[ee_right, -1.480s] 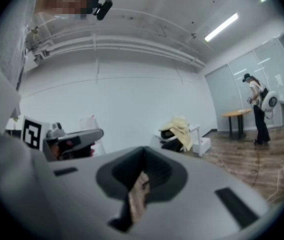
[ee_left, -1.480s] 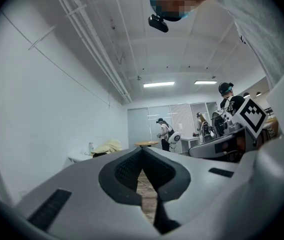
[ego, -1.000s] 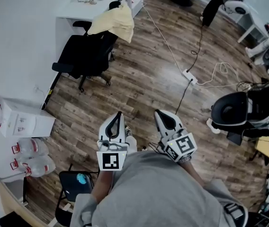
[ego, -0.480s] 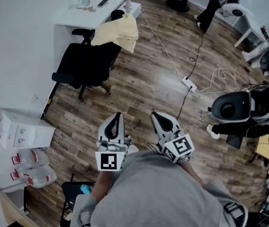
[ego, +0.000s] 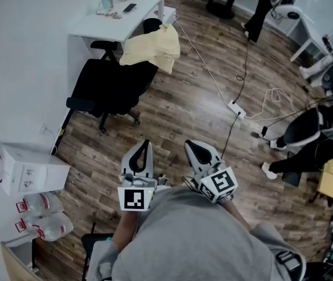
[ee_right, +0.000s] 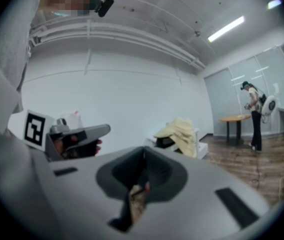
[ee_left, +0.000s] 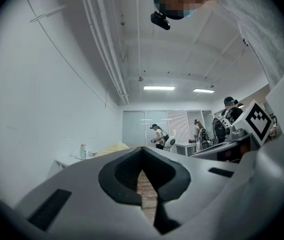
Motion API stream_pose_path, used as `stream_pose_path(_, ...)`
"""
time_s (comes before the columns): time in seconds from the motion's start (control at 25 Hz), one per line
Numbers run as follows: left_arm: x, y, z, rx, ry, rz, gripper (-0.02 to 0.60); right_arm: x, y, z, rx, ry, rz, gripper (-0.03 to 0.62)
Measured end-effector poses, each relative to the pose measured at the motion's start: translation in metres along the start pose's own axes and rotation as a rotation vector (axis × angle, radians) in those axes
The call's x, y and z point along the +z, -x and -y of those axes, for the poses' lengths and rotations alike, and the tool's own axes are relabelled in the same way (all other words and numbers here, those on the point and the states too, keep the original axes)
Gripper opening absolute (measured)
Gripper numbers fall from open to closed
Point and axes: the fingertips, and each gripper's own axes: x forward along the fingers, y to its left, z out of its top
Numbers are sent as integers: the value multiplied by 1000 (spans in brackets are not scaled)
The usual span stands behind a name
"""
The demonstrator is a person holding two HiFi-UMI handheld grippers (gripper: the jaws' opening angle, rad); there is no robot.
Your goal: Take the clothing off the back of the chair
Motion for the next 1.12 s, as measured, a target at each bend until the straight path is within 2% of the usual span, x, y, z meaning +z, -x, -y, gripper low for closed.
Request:
stream_pose_path(0.4,-14,-9,-13,2,1,-51,31,-6,-10,15,-59,-27,-20,34)
stream_pose_path(0.68,-20,-22,-23,30,-4,-64,31,-16,-27,27,-34,-39,-52,35)
stream_pose_path(1.12,-25,-74,-48,77,-14,-68,31,-5,-85,66,14,-28,-73,35)
